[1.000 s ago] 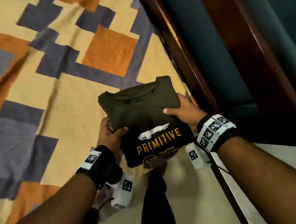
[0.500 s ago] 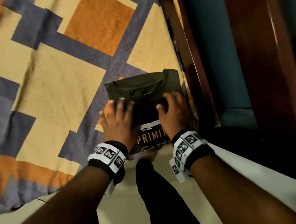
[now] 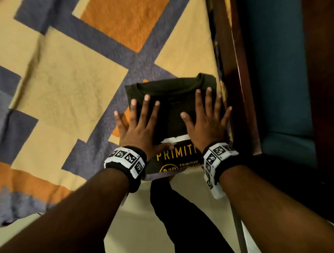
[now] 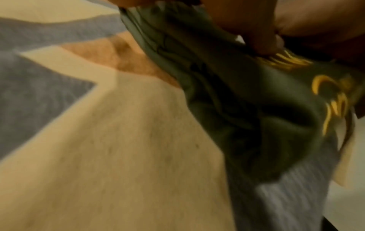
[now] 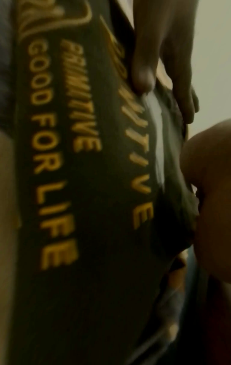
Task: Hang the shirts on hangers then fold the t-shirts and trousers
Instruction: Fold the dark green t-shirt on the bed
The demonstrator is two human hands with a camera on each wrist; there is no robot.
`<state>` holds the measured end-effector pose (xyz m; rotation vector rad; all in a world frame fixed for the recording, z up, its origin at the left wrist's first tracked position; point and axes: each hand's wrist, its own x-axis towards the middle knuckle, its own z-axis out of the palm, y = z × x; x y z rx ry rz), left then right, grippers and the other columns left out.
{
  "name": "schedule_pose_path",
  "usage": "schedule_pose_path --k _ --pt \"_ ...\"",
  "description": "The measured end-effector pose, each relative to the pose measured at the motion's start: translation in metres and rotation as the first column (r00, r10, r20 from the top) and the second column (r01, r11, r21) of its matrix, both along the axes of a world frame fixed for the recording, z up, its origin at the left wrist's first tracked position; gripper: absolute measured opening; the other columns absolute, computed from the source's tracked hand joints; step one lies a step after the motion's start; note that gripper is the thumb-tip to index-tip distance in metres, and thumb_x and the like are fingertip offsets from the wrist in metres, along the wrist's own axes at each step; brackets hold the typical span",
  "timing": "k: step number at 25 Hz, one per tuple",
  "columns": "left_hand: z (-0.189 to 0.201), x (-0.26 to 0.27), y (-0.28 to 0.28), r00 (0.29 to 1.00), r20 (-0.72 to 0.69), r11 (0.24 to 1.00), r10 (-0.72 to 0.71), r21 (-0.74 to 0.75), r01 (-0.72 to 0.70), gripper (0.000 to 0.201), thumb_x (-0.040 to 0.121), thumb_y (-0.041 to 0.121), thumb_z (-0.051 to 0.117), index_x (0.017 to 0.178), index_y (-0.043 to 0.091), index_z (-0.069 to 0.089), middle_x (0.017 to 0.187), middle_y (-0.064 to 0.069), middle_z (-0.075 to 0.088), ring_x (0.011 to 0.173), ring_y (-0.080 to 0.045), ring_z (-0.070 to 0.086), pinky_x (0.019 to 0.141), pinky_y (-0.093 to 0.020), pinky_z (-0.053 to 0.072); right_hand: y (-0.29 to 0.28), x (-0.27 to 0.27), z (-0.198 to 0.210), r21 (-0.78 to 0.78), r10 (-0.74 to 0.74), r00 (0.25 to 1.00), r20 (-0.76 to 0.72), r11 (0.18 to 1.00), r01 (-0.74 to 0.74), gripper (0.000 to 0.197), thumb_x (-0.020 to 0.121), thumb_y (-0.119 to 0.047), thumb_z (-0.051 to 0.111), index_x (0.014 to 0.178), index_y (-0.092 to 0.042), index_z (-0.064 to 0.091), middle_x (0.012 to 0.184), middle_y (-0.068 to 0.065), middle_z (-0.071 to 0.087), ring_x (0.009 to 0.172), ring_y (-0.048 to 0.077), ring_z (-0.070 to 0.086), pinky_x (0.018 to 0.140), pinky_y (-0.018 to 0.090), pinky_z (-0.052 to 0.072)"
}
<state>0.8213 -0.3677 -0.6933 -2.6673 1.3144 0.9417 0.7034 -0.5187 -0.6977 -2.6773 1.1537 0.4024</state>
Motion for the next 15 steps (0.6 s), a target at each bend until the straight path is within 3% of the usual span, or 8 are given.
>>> schedule_pose_path --k 4,8,12,15 --pt "0.003 0.018 0.001 0.993 -0.114 0.998 0.035 0.054 -0.029 0.131 0.055 0.093 0.042 0.142 0.029 -0.031 0.149 0.006 -0.038 0.140 -0.025 -0.029 0.104 -0.072 -0.012 0.012 0.014 0.002 0.119 0.207 0.972 -0.111 0.974 -0.193 0.078 0.085 -0.073 0.007 0.151 -0.036 -0.009 0.161 -0.004 -0.011 0.148 0.025 -0.010 0.115 0.061 -0.002" --pt "0.032 0.035 0.035 0.981 -0.136 0.987 0.142 -0.054 -0.150 0.118 0.069 0.078 0.052 0.144 0.033 -0.027 0.155 0.006 -0.027 0.142 -0.023 -0.027 0.102 -0.064 -0.020 0.047 0.045 0.036 0.004 0.280 0.958 -0.059 0.960 -0.280 0.078 0.089 -0.071 0.020 0.153 -0.028 0.012 0.162 0.005 0.006 0.148 0.029 0.004 0.113 0.060 -0.001" --pt "0.056 0.089 0.159 0.946 -0.122 0.954 0.300 0.020 -0.300 0.100 0.083 0.065 0.046 0.143 0.034 -0.027 0.158 0.003 -0.017 0.144 -0.021 -0.020 0.107 -0.066 -0.014 0.166 0.129 0.073 0.059 0.470 0.883 -0.004 0.881 -0.469 0.076 0.089 -0.067 0.025 0.150 -0.023 0.026 0.159 0.010 0.020 0.146 0.033 0.018 0.113 0.060 0.010" --pt "0.069 0.139 0.288 0.892 -0.108 0.898 0.438 0.098 -0.429 0.093 0.089 0.056 0.045 0.145 0.032 -0.024 0.159 0.001 -0.014 0.145 -0.022 -0.016 0.107 -0.067 -0.011 0.295 0.213 0.089 0.183 0.600 0.799 -0.036 0.790 -0.585 0.075 0.091 -0.066 0.022 0.153 -0.024 0.017 0.162 0.006 0.005 0.148 0.028 0.002 0.115 0.054 -0.002"
